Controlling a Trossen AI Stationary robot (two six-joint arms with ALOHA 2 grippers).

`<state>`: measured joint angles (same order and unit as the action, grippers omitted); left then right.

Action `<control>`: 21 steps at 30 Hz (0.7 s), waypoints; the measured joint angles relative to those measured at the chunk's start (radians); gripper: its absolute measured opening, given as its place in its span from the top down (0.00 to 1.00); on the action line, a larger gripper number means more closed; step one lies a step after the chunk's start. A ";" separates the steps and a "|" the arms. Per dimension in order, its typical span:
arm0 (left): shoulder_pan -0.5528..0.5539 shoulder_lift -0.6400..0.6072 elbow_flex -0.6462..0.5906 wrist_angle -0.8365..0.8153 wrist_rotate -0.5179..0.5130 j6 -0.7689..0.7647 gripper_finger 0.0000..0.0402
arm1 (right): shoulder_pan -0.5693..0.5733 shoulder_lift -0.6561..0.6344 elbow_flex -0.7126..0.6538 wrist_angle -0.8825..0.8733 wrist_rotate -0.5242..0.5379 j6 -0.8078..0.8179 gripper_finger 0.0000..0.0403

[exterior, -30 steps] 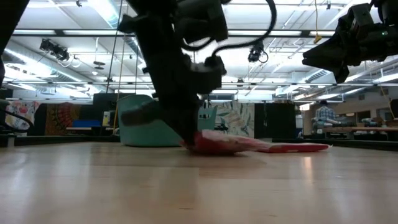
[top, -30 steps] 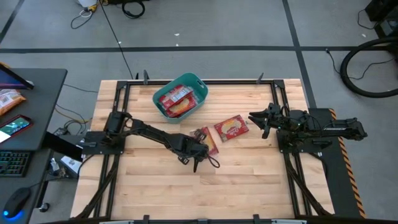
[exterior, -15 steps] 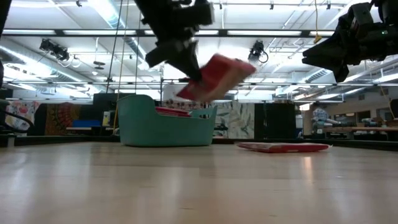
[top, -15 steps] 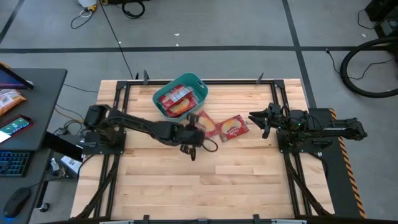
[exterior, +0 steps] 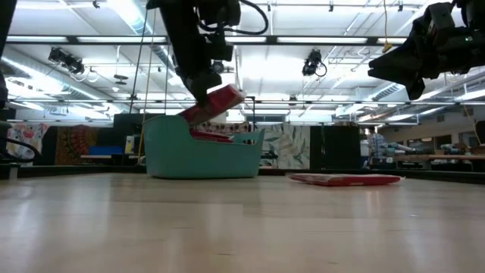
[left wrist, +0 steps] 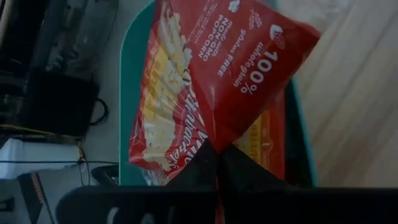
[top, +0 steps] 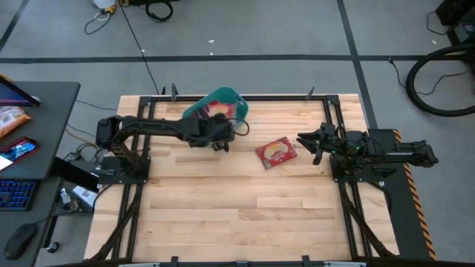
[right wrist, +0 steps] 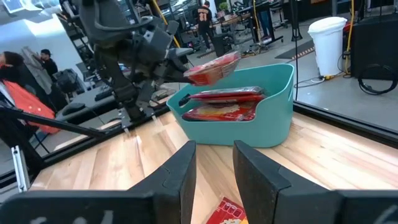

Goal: Sort popcorn bags into baskets
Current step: Put the red popcorn bag into the green bin

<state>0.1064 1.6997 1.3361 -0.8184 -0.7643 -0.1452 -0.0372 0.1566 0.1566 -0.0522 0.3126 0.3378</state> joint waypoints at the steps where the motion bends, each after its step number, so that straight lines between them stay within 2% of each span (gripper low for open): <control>1: 0.011 0.000 0.000 -0.001 -0.001 0.001 0.99 | 0.000 0.000 0.000 0.000 0.000 0.000 0.72; 3: 0.037 0.000 0.000 -0.012 0.023 0.000 0.99 | 0.000 0.000 0.000 0.000 0.000 0.000 0.72; 7: 0.105 0.017 0.000 -0.042 0.144 -0.037 0.98 | 0.000 0.000 0.000 0.000 0.000 0.000 0.72; 11: 0.146 0.032 0.000 -0.071 0.160 -0.048 0.94 | 0.000 0.000 0.000 0.002 0.000 0.000 0.72; 21: 0.147 0.036 0.000 -0.067 0.113 -0.005 0.60 | 0.000 0.000 0.000 0.015 0.000 0.000 0.72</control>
<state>0.2537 1.7359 1.3361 -0.8857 -0.6517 -0.1498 -0.0372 0.1566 0.1570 -0.0375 0.3122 0.3378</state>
